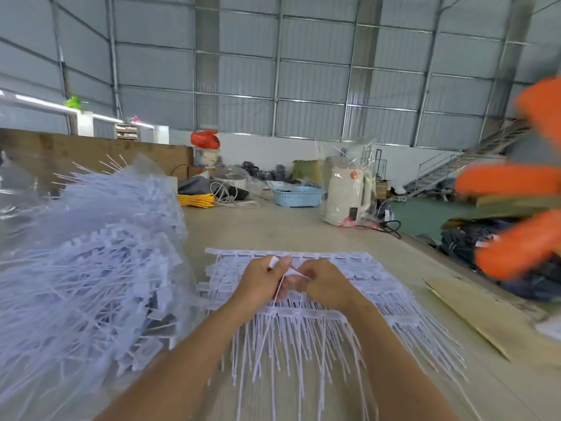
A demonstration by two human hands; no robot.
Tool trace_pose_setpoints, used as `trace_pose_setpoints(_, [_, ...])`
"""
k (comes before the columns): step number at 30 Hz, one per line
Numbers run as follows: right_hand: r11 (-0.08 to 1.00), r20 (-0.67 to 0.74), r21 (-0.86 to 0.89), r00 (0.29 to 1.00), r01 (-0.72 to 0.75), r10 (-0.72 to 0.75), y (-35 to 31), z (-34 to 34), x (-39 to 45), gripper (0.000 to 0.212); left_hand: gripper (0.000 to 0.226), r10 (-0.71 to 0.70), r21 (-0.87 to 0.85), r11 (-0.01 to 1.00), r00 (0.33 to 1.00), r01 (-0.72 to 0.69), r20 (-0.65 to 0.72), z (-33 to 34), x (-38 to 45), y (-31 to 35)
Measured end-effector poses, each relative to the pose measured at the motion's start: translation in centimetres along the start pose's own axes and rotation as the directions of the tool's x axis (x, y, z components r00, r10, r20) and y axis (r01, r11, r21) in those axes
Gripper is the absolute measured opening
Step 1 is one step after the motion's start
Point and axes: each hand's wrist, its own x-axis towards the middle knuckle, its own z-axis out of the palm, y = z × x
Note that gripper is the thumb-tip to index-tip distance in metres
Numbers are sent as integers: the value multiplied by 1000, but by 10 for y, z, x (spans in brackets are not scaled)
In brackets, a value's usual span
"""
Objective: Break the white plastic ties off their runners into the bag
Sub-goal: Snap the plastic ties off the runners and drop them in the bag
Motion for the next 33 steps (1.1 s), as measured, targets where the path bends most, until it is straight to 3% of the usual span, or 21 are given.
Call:
trace_pose_setpoints(2, [1000,53,-10,999,13,-12,-1,1,-2,29,32,17,47,999,1000,-17,1,1,-2,-2])
trace_pose_setpoints(6, [992,-48,-105,996,67,-72,-6,4,-1,27,42,-52,79,995,996,58,-78,1,6,-5])
trace_pose_setpoints(10, [885,-97,-460,986,74,-133,-12,9,-3,9,36,-139,182,971,986,154,-94,2,12,-5])
trace_pose_setpoints(12, [807,-139,-581,964,105,-226,-14,8,-4,17,36,-139,227,960,984,162,-111,0,16,-2])
trace_pose_setpoints(17, [819,-193,-559,941,127,-278,-18,3,-1,10,36,-120,205,967,981,150,-152,-1,22,6])
trace_pose_setpoints(20, [825,-191,-551,942,128,-274,-21,-2,-5,17,32,-15,388,917,979,94,-202,-2,22,6])
trace_pose_setpoints(22, [911,-283,-395,927,122,-247,-22,-19,-8,24,36,22,537,828,946,163,-323,-21,26,-3])
trace_pose_setpoints(24, [976,-453,-38,867,213,-207,-24,-39,-11,31,38,37,433,885,902,171,-430,-43,31,-16])
trace_pose_setpoints(26, [942,-467,156,862,298,-196,-30,-41,-10,29,33,-32,133,987,913,94,-408,-42,28,-13])
trace_pose_setpoints(30, [960,-242,-11,931,279,-273,-30,-4,-3,20,32,-206,-316,933,976,172,-75,-5,15,5])
trace_pose_setpoints(33, [966,-220,-123,943,227,-250,-21,8,2,15,62,-233,-398,880,966,258,112,1,9,7])
